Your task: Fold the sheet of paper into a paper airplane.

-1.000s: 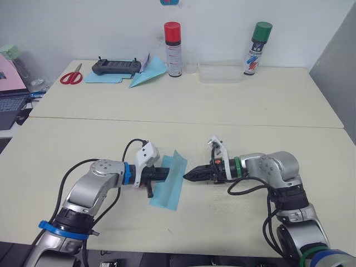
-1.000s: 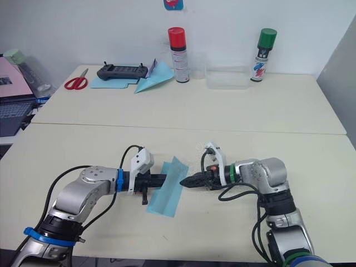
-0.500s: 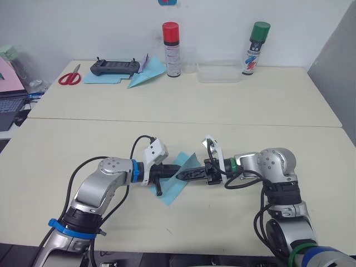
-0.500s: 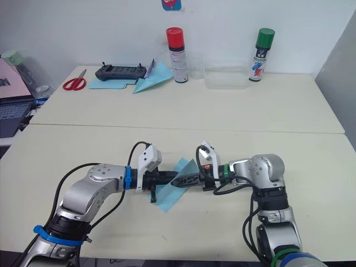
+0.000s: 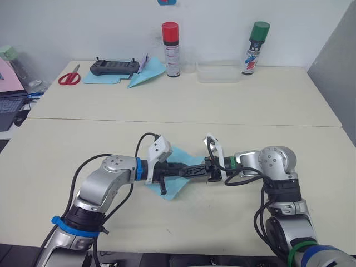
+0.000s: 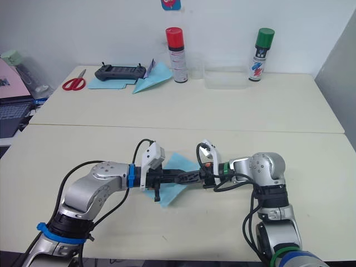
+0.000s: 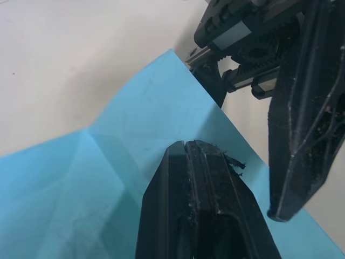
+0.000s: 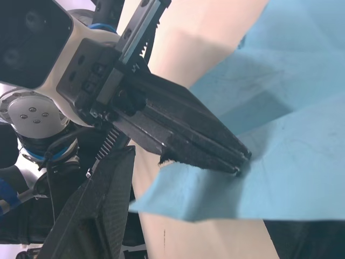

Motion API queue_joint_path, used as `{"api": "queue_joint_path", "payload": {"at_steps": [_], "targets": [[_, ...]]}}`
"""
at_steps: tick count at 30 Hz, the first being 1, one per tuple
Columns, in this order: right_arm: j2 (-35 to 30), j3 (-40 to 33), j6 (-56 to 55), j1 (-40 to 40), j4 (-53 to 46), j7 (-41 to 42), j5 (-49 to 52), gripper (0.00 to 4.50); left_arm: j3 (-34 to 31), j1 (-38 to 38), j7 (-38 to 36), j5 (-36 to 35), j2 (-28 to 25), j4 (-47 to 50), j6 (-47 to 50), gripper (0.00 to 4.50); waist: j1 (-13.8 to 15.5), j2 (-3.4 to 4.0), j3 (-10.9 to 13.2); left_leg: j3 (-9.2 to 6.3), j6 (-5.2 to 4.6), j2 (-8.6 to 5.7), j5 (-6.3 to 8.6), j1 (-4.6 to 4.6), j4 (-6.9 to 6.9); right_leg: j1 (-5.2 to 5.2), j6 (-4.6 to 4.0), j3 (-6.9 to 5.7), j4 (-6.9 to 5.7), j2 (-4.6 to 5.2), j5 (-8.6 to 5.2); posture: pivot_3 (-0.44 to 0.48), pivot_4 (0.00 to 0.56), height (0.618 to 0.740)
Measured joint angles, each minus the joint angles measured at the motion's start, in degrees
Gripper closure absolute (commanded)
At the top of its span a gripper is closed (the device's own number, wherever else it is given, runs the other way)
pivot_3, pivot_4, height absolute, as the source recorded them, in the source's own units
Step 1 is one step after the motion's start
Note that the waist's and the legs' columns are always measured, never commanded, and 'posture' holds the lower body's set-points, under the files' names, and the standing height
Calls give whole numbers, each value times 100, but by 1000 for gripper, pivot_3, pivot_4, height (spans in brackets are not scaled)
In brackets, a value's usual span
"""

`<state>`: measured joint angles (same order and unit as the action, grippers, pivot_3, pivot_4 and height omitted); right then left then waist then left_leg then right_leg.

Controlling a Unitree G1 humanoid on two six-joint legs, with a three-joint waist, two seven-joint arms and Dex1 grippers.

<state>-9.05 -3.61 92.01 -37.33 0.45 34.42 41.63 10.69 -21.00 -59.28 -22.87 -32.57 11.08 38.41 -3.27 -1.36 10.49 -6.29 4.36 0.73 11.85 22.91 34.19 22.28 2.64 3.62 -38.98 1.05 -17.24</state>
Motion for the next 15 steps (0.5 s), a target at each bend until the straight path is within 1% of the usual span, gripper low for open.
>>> {"api": "queue_joint_path", "payload": {"at_steps": [2,3,10,15], "targets": [[-26,36,-39,7,0,-62,-13,1731,11,0,-3,26,-41,-56,-25,4500,-1,0,0,0,0,0,0,0,0,0,0,0,-1,0,0,0,150,740],[-51,66,-77,19,0,-68,-19,2045,11,0,-3,38,-68,-89,-35,4500,-1,0,0,0,0,0,0,-1,0,0,0,0,-1,0,0,0,150,740],[-370,438,-448,81,66,-44,-204,4491,11,0,-9,140,-206,-301,-217,4500,-1,0,0,0,0,0,0,0,1,0,1,0,0,0,0,0,150,740],[-697,676,-717,179,69,175,-211,4491,37,78,-108,424,-579,-531,-516,4500,-1,0,0,2,0,0,0,0,1,0,0,1,1,0,0,0,150,740]]}}
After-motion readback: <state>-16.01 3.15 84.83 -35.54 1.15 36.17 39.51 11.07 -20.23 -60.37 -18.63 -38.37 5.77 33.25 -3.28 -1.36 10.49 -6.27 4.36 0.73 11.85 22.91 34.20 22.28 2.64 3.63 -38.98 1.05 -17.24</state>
